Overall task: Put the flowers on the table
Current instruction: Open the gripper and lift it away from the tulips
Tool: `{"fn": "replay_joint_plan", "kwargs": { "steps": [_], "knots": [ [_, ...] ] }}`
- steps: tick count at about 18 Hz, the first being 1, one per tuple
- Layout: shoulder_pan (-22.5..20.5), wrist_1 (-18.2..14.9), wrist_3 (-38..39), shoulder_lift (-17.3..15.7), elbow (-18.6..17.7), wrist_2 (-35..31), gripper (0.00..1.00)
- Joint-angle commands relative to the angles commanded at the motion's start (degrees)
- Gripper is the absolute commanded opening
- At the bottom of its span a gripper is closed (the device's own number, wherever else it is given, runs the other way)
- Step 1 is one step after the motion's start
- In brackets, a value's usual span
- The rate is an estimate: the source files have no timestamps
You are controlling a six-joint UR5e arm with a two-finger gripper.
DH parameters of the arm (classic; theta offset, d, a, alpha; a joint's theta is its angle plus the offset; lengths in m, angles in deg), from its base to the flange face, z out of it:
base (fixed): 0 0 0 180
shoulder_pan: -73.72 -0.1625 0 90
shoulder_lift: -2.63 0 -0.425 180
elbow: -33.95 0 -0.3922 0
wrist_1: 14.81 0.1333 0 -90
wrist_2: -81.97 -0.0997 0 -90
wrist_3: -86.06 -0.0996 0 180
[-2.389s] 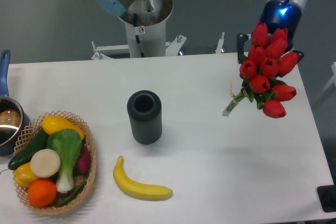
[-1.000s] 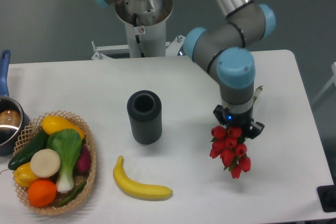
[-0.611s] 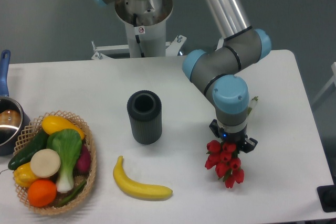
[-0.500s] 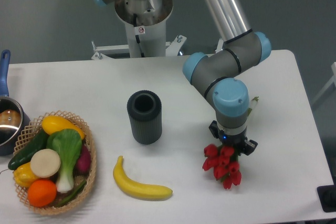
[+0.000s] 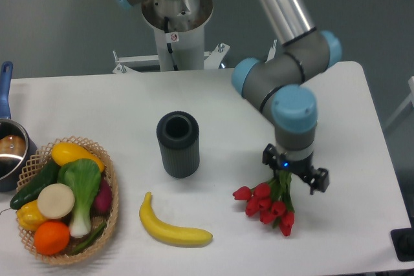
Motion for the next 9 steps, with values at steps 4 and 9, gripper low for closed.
{"fn": "replay_joint_plan", "kwargs": {
  "steps": [4, 9],
  "knots": [
    [-4.31, -0.61, -6.32, -3.44, 1.84, 4.92, 1.00],
    [-8.79, -7.63, -16.14, -6.60, 2.02, 7.75, 1.00]
  ]
}}
